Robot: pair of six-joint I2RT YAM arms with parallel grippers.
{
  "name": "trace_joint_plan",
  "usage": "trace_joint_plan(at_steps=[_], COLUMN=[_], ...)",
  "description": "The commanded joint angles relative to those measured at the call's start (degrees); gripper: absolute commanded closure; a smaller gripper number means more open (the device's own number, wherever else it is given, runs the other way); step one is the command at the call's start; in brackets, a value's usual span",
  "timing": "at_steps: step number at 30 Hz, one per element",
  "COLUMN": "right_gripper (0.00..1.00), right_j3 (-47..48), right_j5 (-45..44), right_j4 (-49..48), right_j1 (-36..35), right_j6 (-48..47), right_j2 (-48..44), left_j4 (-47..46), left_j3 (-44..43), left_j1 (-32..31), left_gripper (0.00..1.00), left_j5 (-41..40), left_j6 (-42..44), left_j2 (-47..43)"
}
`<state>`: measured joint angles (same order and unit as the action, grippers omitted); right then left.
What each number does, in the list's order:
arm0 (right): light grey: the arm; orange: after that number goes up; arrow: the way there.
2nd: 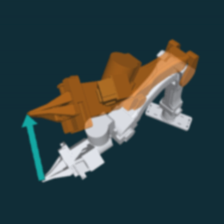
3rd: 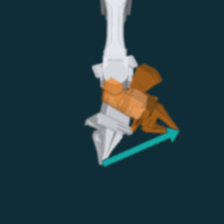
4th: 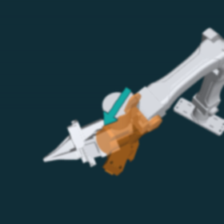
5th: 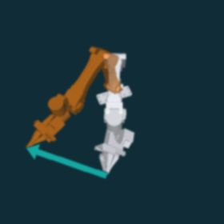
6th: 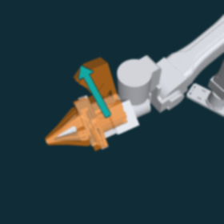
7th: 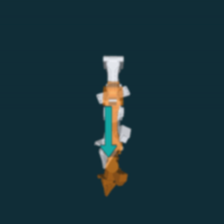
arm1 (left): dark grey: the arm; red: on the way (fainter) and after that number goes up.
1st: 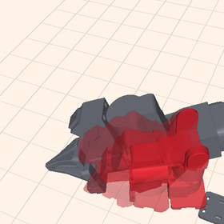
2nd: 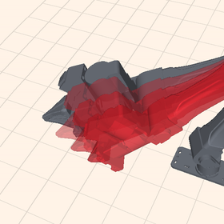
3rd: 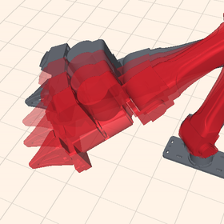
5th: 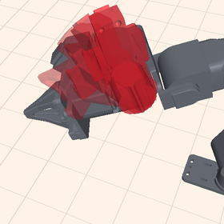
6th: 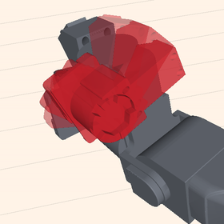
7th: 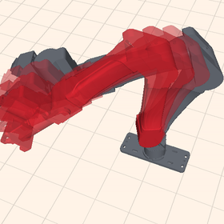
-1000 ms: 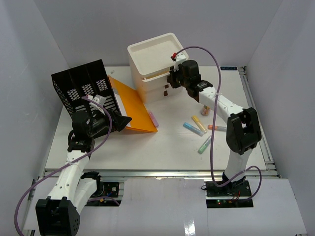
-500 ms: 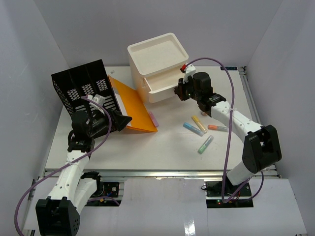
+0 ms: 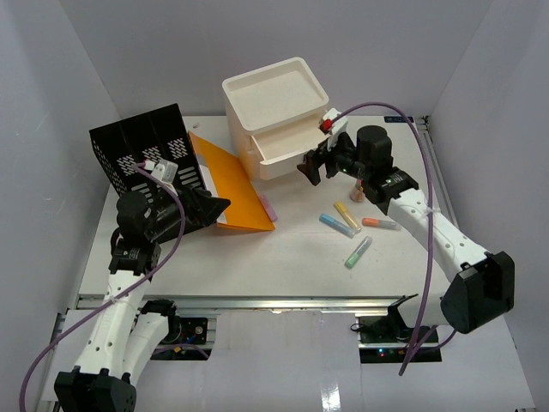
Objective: Organize the desk
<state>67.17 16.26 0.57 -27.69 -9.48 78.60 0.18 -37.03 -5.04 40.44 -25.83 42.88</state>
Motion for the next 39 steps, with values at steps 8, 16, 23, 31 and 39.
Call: trace_joint_plan(at_steps=[8, 16, 23, 31, 39], right_gripper=[0.06, 0.28, 0.33, 0.36, 0.36], right_j3=[-10.57, -13.54, -12.81, -12.35, -11.33], right_j5=[-0.17, -28.03, -34.46, -31.79, -33.46], right_j4=[2.76, -11.24, -20.70, -24.75, -27.09], right_j1=[-11.87, -22.65, -22.83, -23.08, -23.46], right_j6=[-5.07, 3.61, 7.67, 12.82, 13.68], right_j2=[-1.42, 9.25, 17.75, 23.38, 27.31], left_j4=[16.87, 23.18, 23.29, 23.20, 23.07], left_j3=[0.58, 0.67, 1.83, 2.20, 2.32], left_j1=[-0.15, -0.15, -0.15, -0.15, -0.15], left_gripper=[0.02, 0.02, 0.02, 0.02, 0.02], left_j5=[-14.20, -25.09, -27.74, -28.11, -27.87], left_j6=[6.64, 7.80, 7.05, 6.88, 6.93], left_j2=[-7.91, -17.16, -21.34, -21.02, -21.38])
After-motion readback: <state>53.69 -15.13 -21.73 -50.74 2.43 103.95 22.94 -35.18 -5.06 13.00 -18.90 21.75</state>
